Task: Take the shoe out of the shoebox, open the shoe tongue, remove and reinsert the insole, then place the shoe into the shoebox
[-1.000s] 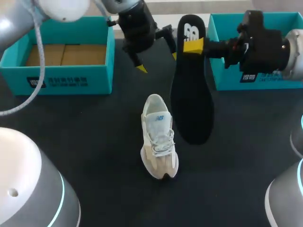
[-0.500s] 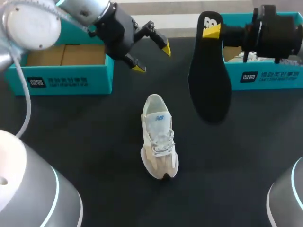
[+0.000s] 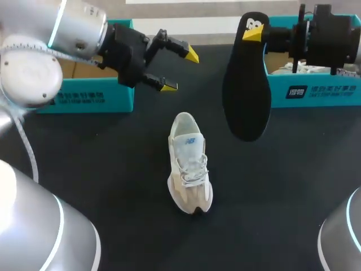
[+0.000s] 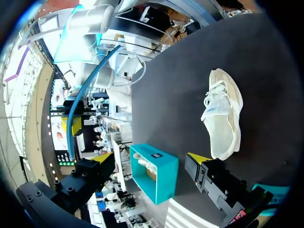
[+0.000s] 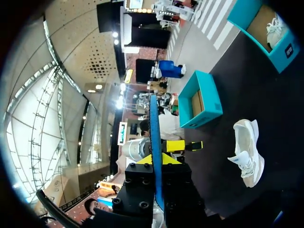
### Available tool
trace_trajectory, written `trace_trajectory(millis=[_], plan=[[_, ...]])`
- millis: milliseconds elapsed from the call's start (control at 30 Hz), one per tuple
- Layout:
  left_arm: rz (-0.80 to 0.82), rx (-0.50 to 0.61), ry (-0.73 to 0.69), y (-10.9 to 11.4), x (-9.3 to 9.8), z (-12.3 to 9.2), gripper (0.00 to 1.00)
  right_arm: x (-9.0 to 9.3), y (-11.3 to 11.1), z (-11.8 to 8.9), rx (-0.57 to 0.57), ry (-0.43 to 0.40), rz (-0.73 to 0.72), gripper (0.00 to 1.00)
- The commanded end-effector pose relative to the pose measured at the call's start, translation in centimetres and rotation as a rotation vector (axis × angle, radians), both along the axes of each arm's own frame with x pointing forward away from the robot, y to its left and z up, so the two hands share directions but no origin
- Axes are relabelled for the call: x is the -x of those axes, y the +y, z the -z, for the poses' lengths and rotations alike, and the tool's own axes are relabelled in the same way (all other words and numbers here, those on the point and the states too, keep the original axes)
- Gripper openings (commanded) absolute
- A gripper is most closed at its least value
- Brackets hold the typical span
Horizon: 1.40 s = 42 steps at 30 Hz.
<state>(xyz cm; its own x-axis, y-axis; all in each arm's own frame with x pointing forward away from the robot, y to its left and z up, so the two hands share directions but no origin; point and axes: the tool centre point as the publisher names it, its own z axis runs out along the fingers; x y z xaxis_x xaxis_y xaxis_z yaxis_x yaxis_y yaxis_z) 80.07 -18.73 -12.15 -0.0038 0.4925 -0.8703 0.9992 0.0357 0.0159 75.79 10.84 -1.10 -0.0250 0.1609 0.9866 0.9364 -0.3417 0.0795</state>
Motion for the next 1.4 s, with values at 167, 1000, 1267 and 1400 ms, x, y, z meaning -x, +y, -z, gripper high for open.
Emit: trace_trajectory(millis=[167, 1000, 1267, 1400], plan=[[-0.002, 0.108, -0.009, 0.1, 0.3, 0.4, 1.0, 0.0, 0.1, 0.0, 0.001, 0.002, 0.002, 0.0], [0.052, 0.374, -0.019, 0.2, 2.7, -0.4, 1.0, -7.8, 1.5, 5.5, -0.076, 0.211, -0.015, 0.0], [0.088, 0.432, -0.045, -1.4, 2.7, -1.5, 1.0, -8.6, 3.4, 7.4, -0.127, 0.255, -0.046, 0.0], [0.111, 0.445, -0.058, -2.7, 2.4, -1.9, 1.0, -8.8, 4.4, 7.8, -0.126, 0.282, -0.062, 0.0]])
